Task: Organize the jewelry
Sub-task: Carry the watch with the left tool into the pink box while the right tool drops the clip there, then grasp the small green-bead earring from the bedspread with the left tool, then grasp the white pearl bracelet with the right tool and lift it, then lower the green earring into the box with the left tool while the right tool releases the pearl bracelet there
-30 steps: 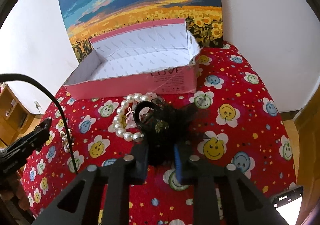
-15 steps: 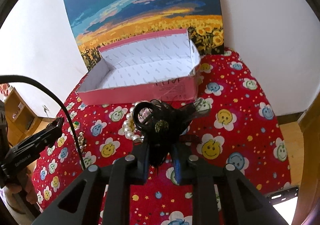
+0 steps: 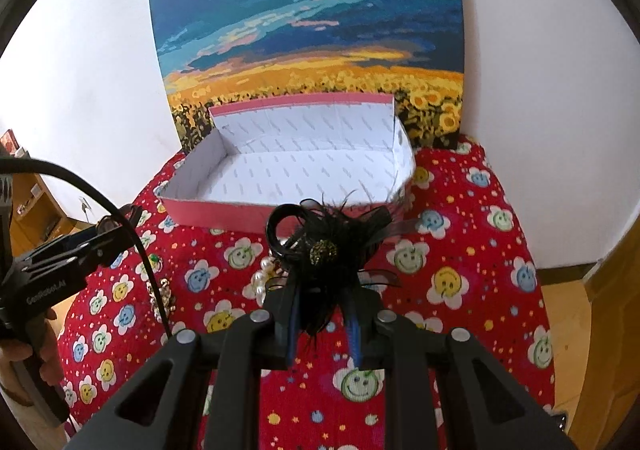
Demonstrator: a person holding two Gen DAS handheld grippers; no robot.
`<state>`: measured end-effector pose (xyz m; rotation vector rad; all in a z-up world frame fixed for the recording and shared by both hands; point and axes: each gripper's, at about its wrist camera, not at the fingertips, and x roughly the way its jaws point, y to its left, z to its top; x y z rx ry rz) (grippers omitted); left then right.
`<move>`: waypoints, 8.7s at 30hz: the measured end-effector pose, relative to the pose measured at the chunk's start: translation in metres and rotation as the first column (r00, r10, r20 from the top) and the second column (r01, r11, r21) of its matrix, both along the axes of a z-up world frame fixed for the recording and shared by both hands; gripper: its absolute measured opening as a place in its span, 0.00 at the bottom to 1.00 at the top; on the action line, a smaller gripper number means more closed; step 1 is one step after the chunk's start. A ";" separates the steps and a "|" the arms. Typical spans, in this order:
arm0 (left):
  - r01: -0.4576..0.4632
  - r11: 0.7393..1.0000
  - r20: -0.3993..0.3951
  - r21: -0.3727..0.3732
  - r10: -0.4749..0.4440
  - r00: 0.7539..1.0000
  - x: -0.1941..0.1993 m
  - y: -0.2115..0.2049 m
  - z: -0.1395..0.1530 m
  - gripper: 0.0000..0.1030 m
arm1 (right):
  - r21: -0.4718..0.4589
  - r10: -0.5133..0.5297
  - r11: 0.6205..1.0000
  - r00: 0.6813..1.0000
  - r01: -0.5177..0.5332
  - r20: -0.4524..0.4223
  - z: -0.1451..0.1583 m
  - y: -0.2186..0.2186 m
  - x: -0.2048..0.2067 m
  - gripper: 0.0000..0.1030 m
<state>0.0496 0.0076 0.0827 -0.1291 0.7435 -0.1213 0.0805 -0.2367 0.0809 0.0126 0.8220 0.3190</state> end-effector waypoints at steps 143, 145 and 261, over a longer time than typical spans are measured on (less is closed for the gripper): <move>-0.071 0.997 -0.075 -0.028 0.069 0.995 -0.006 0.035 -0.047 0.08 | -0.020 -0.073 0.997 0.989 0.071 -0.132 -0.065 0.008 0.040 0.14; -0.071 0.997 -0.068 -0.030 0.069 0.995 -0.008 0.035 -0.043 0.08 | -0.008 -0.070 0.998 0.992 0.070 -0.109 -0.057 0.006 0.035 0.14; 0.135 0.981 -0.139 0.140 -0.115 0.984 0.140 -0.066 -0.047 0.85 | 0.154 -0.104 0.983 0.994 0.104 -0.008 0.028 -0.016 0.062 0.94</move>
